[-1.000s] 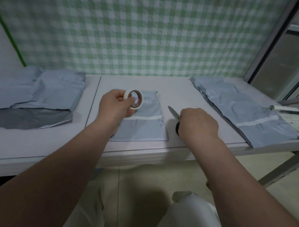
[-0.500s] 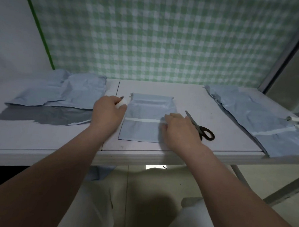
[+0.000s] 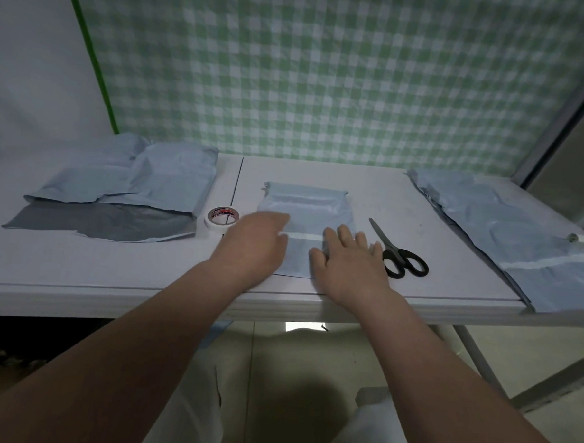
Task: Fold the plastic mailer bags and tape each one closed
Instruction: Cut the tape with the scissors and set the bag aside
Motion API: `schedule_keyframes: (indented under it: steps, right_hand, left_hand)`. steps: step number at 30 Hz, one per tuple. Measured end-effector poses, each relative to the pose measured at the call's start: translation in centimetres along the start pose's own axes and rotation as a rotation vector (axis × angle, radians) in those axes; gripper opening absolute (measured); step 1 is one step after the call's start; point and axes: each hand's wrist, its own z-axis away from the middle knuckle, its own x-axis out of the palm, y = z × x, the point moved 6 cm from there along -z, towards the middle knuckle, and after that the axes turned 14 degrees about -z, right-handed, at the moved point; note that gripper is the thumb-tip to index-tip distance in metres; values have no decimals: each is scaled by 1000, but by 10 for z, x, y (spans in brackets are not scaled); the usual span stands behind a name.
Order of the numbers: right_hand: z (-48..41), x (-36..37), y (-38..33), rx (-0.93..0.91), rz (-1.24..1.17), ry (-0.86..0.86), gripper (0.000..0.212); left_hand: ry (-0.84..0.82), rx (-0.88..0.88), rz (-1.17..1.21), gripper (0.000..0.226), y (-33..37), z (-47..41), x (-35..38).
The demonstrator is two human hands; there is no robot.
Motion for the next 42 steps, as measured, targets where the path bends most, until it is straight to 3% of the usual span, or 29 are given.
schedule_keyframes:
  steps: [4, 8, 11, 14, 17, 20, 22, 24, 27, 30, 35, 42]
  right_hand:
    - [-1, 1, 3, 19, -10, -40, 57]
    - [-1, -12, 1, 28, -134, -14, 43]
    - [-3, -30, 0, 73, -341, 90, 34]
    - [-11, -43, 8, 191, -590, 177, 39]
    - [-23, -40, 18, 347, -973, 184, 36]
    - [-32, -31, 20, 463, -1293, 159, 36]
    - [-40, -32, 16, 485, -1445, 92, 41]
    - [-45, -39, 10, 510, -1645, 23, 48]
    - [-53, -47, 12, 564, -1856, 16, 45]
    - [-66, -56, 17, 505, -1909, -23, 22]
    - [-93, -79, 38, 313, -1915, -89, 29]
    - [-142, -105, 105, 323, -1744, 106, 34]
  left_hand:
    - [-272, 156, -157, 51, 25, 7, 25]
    - [-324, -2, -206, 62, 12, 4, 31]
    - [-349, -100, -141, 55, 6, -3, 32]
    - [-297, -177, 81, 38, 3, -13, 22]
    - [-196, -323, 292, 54, -5, -20, 9]
    - [-167, -572, 815, 68, -16, -25, 15]
    - [-165, -645, 1076, 68, -15, -29, 18]
    - [-183, -688, 1194, 61, -13, -37, 17]
    - [-268, -715, 1427, 19, -4, -46, 8]
    - [-345, -715, 1614, 23, 5, -61, 8]
    - [-378, -592, 1709, 19, 33, -98, 8]
    - [-449, -455, 1592, 17, 80, -166, 32]
